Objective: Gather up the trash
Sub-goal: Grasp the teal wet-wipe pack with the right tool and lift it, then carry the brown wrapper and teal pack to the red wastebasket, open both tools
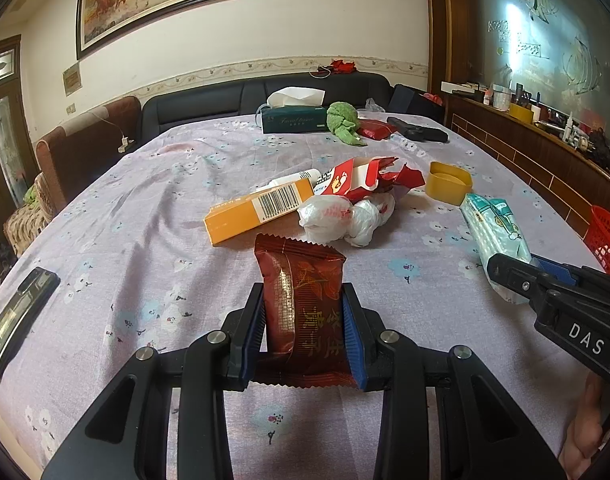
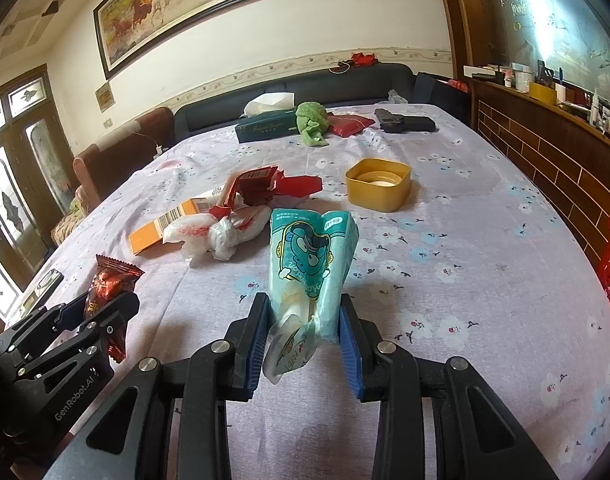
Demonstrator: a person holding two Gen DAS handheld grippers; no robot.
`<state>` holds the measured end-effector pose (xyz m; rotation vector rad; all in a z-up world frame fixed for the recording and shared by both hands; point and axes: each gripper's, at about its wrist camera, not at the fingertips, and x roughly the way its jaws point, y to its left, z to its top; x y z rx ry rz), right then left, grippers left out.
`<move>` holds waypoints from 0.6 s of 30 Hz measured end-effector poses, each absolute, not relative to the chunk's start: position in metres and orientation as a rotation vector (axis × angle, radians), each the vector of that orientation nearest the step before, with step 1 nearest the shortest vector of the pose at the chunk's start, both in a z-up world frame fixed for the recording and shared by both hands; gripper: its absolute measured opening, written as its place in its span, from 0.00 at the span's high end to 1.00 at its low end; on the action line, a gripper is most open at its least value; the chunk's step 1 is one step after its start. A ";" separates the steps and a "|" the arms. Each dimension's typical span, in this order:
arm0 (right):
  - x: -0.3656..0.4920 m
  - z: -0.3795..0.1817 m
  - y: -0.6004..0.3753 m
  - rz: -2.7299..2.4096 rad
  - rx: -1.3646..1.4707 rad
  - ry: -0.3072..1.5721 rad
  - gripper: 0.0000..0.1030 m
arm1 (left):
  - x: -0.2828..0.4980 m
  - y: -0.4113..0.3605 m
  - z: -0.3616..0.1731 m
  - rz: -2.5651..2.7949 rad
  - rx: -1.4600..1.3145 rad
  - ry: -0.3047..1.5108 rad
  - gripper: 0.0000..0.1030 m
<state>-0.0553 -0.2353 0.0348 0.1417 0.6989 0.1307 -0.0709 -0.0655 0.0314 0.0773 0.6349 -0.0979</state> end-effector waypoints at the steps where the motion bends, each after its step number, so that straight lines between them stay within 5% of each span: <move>1: -0.055 0.035 -0.235 0.130 0.140 0.700 0.65 | -0.071 -0.065 0.031 -0.099 0.076 0.635 0.66; 18: -0.057 0.036 -0.236 0.119 0.140 0.693 0.65 | -0.072 -0.069 0.031 -0.128 0.076 0.651 0.66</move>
